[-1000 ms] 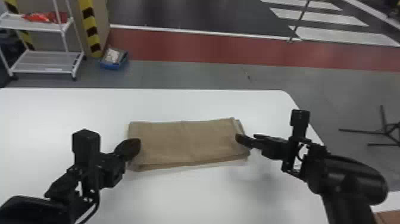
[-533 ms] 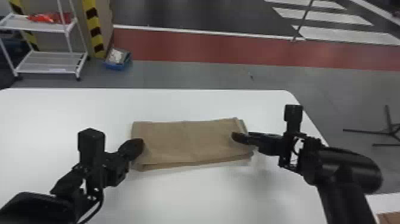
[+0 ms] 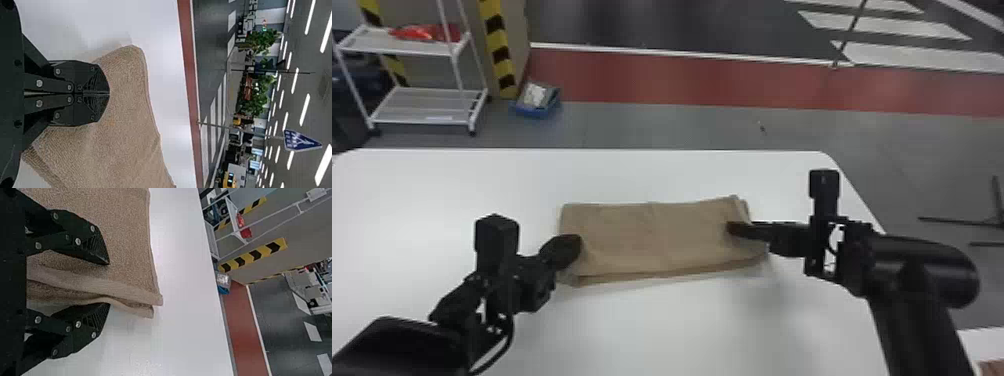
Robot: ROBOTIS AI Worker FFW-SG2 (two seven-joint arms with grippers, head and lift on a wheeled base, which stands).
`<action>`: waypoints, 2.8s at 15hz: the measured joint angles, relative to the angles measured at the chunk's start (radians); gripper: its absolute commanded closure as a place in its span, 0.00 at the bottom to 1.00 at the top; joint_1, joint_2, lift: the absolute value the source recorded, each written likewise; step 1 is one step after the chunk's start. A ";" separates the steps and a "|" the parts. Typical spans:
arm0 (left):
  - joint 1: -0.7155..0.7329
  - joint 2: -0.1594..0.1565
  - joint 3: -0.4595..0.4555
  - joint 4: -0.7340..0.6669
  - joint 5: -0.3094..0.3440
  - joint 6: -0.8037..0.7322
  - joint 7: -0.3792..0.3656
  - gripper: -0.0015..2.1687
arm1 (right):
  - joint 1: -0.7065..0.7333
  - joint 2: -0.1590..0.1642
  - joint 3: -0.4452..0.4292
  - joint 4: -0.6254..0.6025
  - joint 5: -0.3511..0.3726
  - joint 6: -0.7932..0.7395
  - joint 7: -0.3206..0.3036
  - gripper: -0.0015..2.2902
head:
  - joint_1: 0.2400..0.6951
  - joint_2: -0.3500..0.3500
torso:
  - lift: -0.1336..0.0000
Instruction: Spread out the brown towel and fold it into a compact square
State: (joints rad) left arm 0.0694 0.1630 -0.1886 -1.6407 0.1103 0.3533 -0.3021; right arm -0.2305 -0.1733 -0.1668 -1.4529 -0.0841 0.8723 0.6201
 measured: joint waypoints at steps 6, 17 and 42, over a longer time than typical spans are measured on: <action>-0.007 -0.001 -0.005 0.003 -0.010 0.045 -0.006 0.97 | 0.008 -0.001 -0.017 -0.047 -0.074 0.070 0.081 0.65 | 1.00 0.32 | 0.11; 0.003 0.007 -0.019 -0.019 -0.026 0.096 -0.008 0.97 | 0.009 0.049 0.010 -0.440 -0.200 0.347 0.028 0.65 | 1.00 0.42 | 0.11; 0.003 -0.012 -0.085 -0.053 -0.036 0.137 0.003 0.97 | -0.103 0.173 0.277 -0.122 -0.176 0.289 -0.094 0.53 | 1.00 0.58 | 0.11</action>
State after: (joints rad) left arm 0.0729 0.1510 -0.2732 -1.6939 0.0747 0.4900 -0.2993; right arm -0.3336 0.0000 0.1103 -1.5753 -0.2599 1.1611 0.5261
